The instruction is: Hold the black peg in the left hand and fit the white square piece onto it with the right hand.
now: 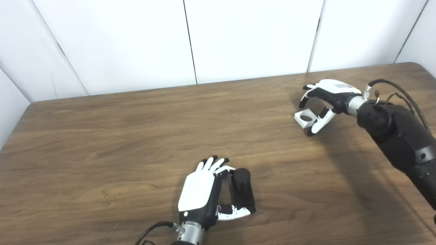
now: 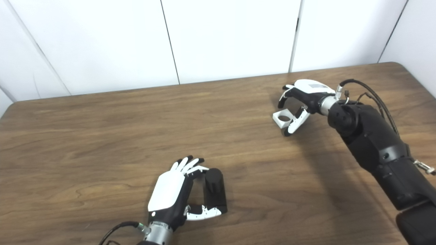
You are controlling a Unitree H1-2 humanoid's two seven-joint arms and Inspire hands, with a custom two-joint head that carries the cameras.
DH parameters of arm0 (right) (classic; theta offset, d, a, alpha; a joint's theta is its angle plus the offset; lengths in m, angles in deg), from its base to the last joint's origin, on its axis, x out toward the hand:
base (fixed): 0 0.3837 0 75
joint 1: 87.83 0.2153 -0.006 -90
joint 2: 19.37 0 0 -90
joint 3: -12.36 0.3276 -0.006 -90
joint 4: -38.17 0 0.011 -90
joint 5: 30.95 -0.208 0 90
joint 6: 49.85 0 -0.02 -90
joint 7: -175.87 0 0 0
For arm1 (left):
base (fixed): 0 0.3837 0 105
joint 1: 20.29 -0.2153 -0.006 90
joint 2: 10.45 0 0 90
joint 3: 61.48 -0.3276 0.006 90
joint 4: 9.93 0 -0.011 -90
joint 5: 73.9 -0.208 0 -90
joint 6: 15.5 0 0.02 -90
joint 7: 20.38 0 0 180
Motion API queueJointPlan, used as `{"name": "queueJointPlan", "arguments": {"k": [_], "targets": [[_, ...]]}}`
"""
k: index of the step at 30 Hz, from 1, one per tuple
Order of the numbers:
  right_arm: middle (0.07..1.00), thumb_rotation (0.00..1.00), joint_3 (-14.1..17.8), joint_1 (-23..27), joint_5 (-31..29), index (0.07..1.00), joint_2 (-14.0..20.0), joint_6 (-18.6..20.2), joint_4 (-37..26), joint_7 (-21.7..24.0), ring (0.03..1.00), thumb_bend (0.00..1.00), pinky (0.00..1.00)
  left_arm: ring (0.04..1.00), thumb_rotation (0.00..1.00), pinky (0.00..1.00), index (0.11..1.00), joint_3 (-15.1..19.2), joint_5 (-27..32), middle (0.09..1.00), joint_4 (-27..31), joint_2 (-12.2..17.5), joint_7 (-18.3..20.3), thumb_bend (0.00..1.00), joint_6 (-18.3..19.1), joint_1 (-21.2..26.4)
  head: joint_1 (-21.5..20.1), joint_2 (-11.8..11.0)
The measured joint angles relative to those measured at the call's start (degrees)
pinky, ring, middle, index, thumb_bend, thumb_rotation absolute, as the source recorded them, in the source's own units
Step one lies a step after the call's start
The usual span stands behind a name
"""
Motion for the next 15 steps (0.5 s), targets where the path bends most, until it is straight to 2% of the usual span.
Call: {"name": "queueJointPlan", "arguments": {"k": [5,7,9,15], "targets": [[0.931,0.17,0.25,0.0,-0.39,0.604,0.0,-0.5,0.23,-1.03,1.0,0.9,0.95,0.964,0.31,0.97,0.642,0.0,-0.16,0.897,0.0,0.01,0.06,0.76,0.0,0.0,-0.09,-0.35],[0.925,0.15,0.46,-0.01,-0.66,0.528,0.01,-1.44,0.54,-1.49,0.998,0.65,0.94,0.968,0.31,0.97,0.643,0.01,-0.21,0.901,0.0,0.01,0.05,0.76,0.0,0.0,-0.09,-0.26],[0.921,0.15,0.57,-0.02,-0.83,0.501,0.01,-2.26,0.66,-2.02,0.995,0.56,0.94,0.971,0.3,0.97,0.644,0.02,-0.2,0.903,0.0,0.01,0.06,0.75,0.0,0.0,-0.09,-0.26],[0.919,0.15,0.94,-0.24,-1.02,0.492,0.0,-2.76,0.67,-3.44,0.992,0.53,0.93,0.969,0.29,0.98,0.642,0.02,-0.19,0.901,-0.01,-0.03,0.08,0.76,0.02,-0.01,-0.09,-0.35]]}}
